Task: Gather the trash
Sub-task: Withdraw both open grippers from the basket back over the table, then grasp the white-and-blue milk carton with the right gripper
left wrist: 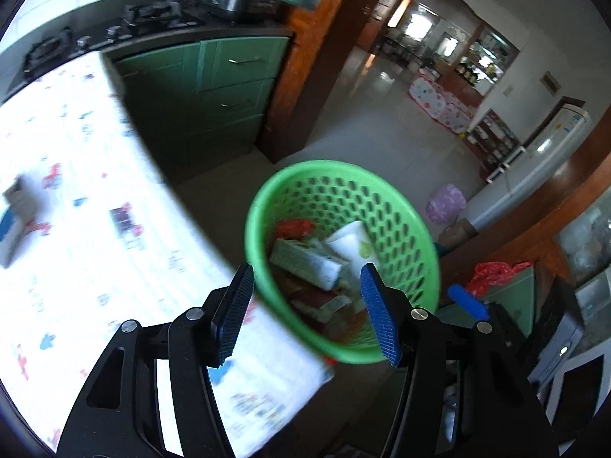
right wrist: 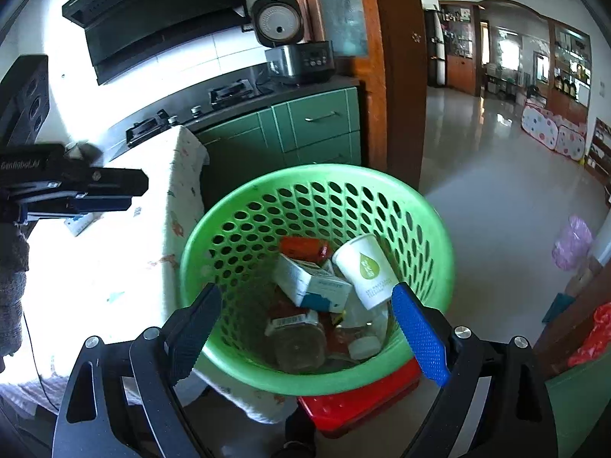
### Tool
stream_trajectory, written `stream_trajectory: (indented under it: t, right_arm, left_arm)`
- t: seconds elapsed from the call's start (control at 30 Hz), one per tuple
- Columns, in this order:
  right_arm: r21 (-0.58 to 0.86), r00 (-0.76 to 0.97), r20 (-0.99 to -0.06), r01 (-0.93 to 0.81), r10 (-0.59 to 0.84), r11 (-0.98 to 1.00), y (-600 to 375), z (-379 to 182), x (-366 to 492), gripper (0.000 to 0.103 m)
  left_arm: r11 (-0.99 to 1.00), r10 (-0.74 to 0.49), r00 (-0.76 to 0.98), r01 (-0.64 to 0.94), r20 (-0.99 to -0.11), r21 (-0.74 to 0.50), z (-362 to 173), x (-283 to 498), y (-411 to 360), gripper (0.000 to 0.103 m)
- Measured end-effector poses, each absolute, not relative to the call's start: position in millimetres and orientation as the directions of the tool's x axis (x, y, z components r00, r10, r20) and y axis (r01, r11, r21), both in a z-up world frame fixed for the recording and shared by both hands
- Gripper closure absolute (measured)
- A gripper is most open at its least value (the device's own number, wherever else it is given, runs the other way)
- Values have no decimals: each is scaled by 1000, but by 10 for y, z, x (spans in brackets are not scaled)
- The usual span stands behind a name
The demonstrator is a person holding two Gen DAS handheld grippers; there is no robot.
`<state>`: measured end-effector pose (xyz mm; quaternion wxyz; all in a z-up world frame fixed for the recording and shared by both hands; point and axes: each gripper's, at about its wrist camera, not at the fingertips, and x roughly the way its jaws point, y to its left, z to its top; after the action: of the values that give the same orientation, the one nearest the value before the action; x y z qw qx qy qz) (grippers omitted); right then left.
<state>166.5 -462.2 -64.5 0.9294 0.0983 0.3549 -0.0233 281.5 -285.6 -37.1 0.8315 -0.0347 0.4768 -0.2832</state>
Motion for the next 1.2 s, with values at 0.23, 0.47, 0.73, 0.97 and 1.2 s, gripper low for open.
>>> stream_trajectory:
  t: [0.23, 0.47, 0.73, 0.97, 1.2]
  right_arm:
    - [165, 758, -648, 50, 71, 985, -4319, -502, 1673, 14]
    - [183, 752, -641, -41, 151, 982, -3932, -391, 1794, 14]
    - [152, 728, -648, -162, 222, 975, -3382, -281, 2017, 14]
    - [127, 707, -648, -265, 282, 956, -2886, -180, 2269, 14]
    - [105, 683, -652, -350, 330, 931, -2463, -134, 2517, 14]
  left_arm:
    - [889, -437, 445, 346, -782, -300, -337, 2659, -2177, 45]
    - [935, -352, 491, 213, -797, -283, -374, 2648, -1421, 45]
    - [966, -235, 549, 42, -802, -254, -319, 2714, -555, 45]
    - [944, -152, 569, -158, -808, -288, -361, 2857, 203, 44]
    - [948, -124, 576, -171, -808, -268, -492, 3086, 545, 44]
